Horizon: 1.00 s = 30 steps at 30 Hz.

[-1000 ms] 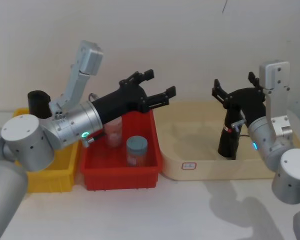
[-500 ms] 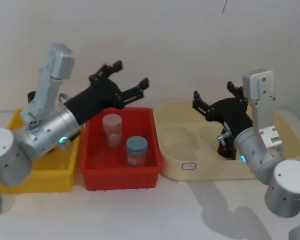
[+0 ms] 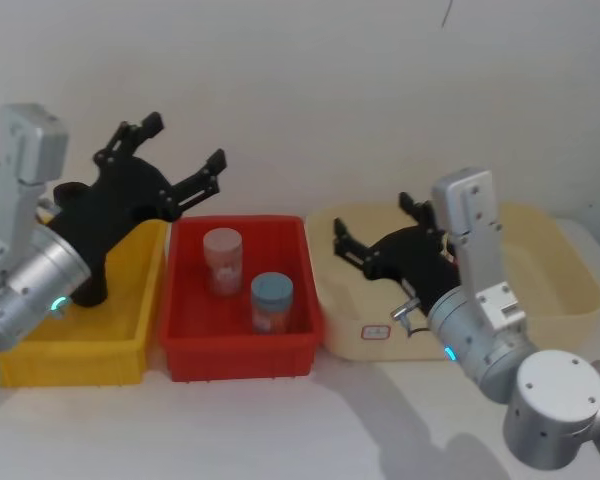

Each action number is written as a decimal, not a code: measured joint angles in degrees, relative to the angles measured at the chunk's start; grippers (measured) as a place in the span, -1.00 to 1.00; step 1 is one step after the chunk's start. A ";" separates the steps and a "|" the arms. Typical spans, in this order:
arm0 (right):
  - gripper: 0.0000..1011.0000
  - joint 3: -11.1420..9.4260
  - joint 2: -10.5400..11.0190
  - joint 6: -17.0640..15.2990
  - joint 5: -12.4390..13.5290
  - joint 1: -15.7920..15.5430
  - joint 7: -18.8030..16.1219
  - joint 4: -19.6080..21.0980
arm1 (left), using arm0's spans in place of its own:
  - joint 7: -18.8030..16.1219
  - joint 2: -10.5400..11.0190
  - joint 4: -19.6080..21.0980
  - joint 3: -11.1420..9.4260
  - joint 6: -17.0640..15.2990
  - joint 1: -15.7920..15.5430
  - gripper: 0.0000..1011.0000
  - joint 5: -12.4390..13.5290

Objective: Pick up the garbage bag with the one hand and transfer it to the other hand.

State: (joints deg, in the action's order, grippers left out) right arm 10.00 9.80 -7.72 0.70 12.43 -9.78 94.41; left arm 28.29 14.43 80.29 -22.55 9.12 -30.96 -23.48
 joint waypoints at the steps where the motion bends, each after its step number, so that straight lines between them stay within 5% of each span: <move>1: 0.98 0.24 0.03 -0.07 -0.04 -0.19 -0.15 0.20 | -0.21 0.13 0.33 0.14 0.11 0.28 0.98 0.03; 16: 0.98 4.86 1.63 -2.30 -0.99 -2.41 -3.27 2.56 | -1.93 1.84 4.05 1.78 1.01 3.60 0.98 0.29; 30: 0.98 7.70 1.93 -5.92 -1.12 -0.76 -5.43 1.09 | -2.48 2.36 5.19 2.30 1.30 4.63 0.98 0.38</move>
State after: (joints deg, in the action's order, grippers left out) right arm 17.71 11.73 -13.64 -0.43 11.67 -15.22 95.50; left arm 25.81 16.79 85.47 -20.25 10.42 -26.33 -23.10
